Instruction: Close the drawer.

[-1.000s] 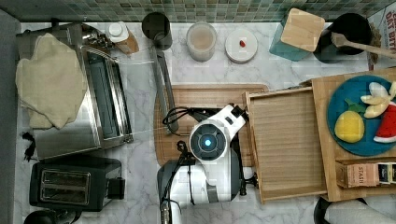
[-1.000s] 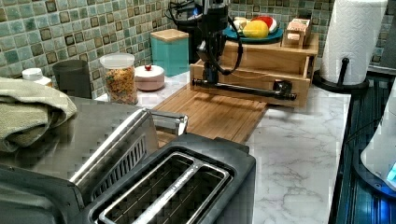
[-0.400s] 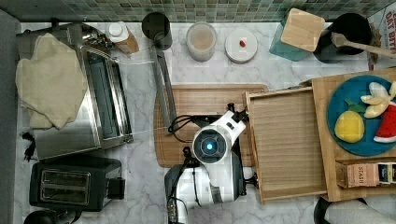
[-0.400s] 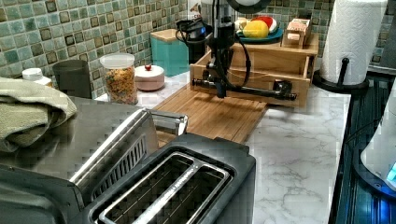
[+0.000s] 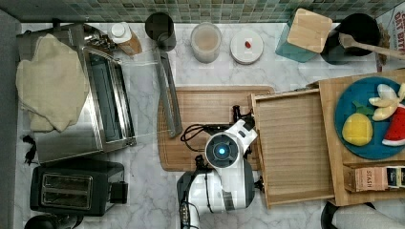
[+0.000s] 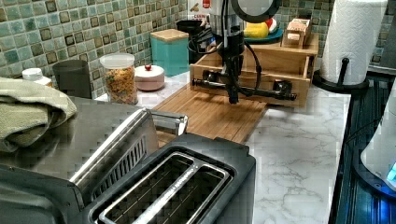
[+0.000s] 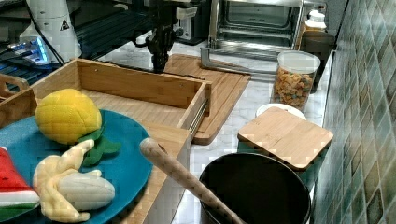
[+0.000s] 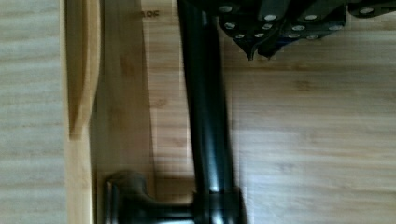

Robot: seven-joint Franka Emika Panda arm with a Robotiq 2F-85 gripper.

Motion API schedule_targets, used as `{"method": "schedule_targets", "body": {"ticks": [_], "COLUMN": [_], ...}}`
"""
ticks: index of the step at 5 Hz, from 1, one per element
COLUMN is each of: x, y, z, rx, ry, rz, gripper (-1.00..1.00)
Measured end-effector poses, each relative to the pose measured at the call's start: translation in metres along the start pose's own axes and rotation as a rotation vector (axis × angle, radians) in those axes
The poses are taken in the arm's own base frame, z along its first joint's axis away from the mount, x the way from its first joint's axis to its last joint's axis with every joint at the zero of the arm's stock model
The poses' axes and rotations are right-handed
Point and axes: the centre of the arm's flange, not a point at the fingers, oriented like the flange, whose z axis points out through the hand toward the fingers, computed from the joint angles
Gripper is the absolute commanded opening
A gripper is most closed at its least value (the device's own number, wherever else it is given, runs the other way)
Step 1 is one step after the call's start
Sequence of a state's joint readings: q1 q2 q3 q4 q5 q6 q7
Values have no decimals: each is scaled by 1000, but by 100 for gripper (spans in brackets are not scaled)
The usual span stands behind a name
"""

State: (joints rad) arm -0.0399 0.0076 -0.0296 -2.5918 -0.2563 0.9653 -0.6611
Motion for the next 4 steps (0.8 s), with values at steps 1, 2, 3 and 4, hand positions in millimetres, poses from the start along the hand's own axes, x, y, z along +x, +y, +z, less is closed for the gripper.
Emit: {"method": "schedule_targets", "body": {"ticks": [1, 2, 3, 4], "x": [-2, -3, 0, 6], "y": [11, 19, 36, 67], "z": [2, 5, 8, 14], "rx": [-9, -12, 12, 11], "ry": [17, 12, 28, 11], "rz": [-56, -116, -184, -243], "gripper": [-100, -100, -100, -100]}}
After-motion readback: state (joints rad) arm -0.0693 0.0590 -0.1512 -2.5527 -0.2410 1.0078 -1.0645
